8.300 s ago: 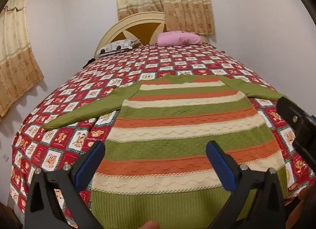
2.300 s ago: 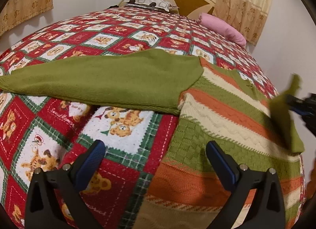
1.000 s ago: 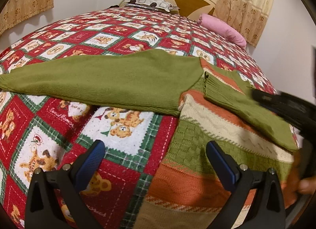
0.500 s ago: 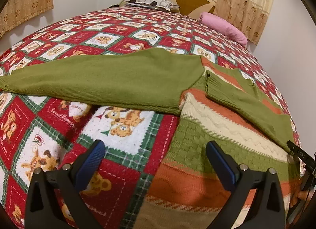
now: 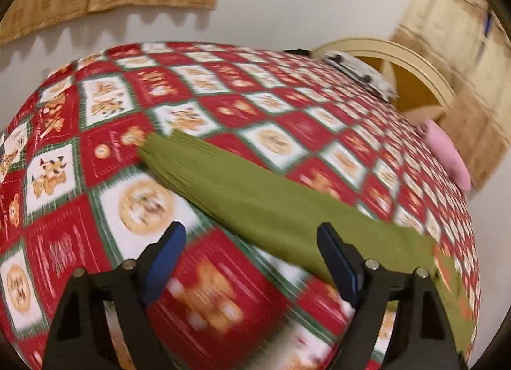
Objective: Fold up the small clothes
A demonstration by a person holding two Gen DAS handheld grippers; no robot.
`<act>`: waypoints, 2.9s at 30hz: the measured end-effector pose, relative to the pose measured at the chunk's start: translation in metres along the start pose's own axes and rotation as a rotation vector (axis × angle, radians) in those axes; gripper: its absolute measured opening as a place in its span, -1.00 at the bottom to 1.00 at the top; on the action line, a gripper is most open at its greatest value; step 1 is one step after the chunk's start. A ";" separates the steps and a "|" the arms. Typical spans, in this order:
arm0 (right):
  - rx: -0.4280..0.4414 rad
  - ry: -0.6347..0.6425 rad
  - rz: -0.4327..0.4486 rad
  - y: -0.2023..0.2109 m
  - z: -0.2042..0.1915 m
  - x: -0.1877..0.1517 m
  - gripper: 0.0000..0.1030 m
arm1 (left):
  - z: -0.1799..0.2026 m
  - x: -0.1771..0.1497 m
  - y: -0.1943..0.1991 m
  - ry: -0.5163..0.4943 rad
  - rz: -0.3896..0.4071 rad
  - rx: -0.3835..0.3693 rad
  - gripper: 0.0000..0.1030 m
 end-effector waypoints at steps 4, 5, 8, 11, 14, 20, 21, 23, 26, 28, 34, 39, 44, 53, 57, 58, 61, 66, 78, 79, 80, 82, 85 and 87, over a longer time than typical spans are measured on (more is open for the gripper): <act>0.007 -0.006 0.000 0.000 0.000 0.000 -0.16 | -0.027 0.011 -0.037 0.127 -0.087 0.001 0.51; 0.007 -0.006 0.000 -0.001 0.000 0.000 -0.16 | -0.031 0.013 -0.041 0.158 -0.079 -0.012 0.51; 0.005 -0.004 0.000 -0.001 0.001 0.000 -0.15 | -0.024 0.010 -0.038 0.151 -0.030 -0.018 0.41; 0.007 -0.007 0.000 -0.001 0.001 0.000 -0.15 | -0.018 0.010 -0.049 0.145 -0.040 -0.038 -0.25; 0.009 -0.009 0.001 -0.001 0.001 0.000 -0.15 | -0.014 0.011 -0.056 0.118 -0.029 -0.028 -0.79; 0.010 -0.009 0.001 -0.001 0.001 0.000 -0.14 | 0.008 0.020 -0.047 0.050 0.001 -0.027 -0.83; 0.009 -0.009 0.001 -0.001 0.002 0.000 -0.14 | 0.019 0.023 -0.040 0.021 0.022 -0.040 -0.84; 0.009 -0.009 0.001 -0.001 0.002 0.000 -0.14 | 0.052 0.028 -0.020 -0.066 0.086 -0.061 -0.84; 0.011 -0.010 0.002 -0.001 0.002 0.000 -0.14 | 0.115 0.021 0.019 -0.211 0.177 -0.131 -0.84; 0.014 -0.013 0.003 -0.001 0.002 0.000 -0.14 | 0.155 0.007 0.043 -0.298 0.217 -0.193 -0.84; 0.026 -0.022 0.007 0.000 0.002 0.000 -0.14 | 0.281 -0.094 0.093 -0.589 0.202 -0.419 -0.84; 0.045 -0.035 0.011 0.000 0.006 0.000 -0.12 | 0.333 -0.175 0.089 -0.744 0.098 -0.473 -0.84; 0.070 -0.039 0.013 -0.001 0.006 0.000 -0.02 | 0.347 -0.214 0.060 -0.837 -0.025 -0.411 -0.78; 0.071 -0.037 0.014 0.000 0.006 -0.001 0.00 | 0.288 -0.180 0.071 -0.705 -0.127 -0.422 0.75; 0.077 -0.047 0.021 0.002 0.007 0.000 0.00 | 0.232 -0.156 0.068 -0.601 -0.038 -0.328 0.79; 0.078 -0.048 0.015 0.003 0.007 0.000 0.00 | 0.223 -0.154 0.064 -0.574 -0.030 -0.306 0.79; 0.174 -0.083 0.016 0.013 -0.001 0.014 0.00 | 0.194 -0.156 0.045 -0.465 -0.066 -0.251 0.78; 0.456 -0.273 -0.042 0.009 -0.031 0.040 0.37 | 0.182 -0.149 0.031 -0.306 -0.124 -0.313 0.79; 0.365 -0.074 -0.184 -0.038 -0.135 0.061 -0.75 | 0.172 -0.146 0.031 -0.274 -0.129 -0.333 0.85; 0.381 -0.069 -0.181 -0.038 -0.133 0.065 -0.76 | 0.171 -0.146 0.030 -0.269 -0.131 -0.337 0.85; 0.400 -0.068 -0.150 -0.028 -0.126 0.068 -0.77 | 0.171 -0.146 0.030 -0.266 -0.132 -0.339 0.85; 0.408 -0.064 -0.074 -0.010 -0.114 0.075 -0.78 | 0.171 -0.146 0.029 -0.264 -0.132 -0.341 0.85; 0.412 -0.078 0.062 0.021 -0.088 0.086 -0.78 | 0.171 -0.146 0.029 -0.266 -0.132 -0.339 0.85; 0.402 -0.072 0.105 0.033 -0.076 0.087 -0.78 | 0.170 -0.146 0.029 -0.270 -0.132 -0.337 0.86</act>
Point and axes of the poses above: each gripper's, at about its wrist camera, not at the fingertips, and y roughly against the way its jaws point, z to its right, x to its top, the point moved 2 cm from there along -y, roughly the way its jaws point, and after that the axes turned 5 degrees about x, right-handed, at the moved point
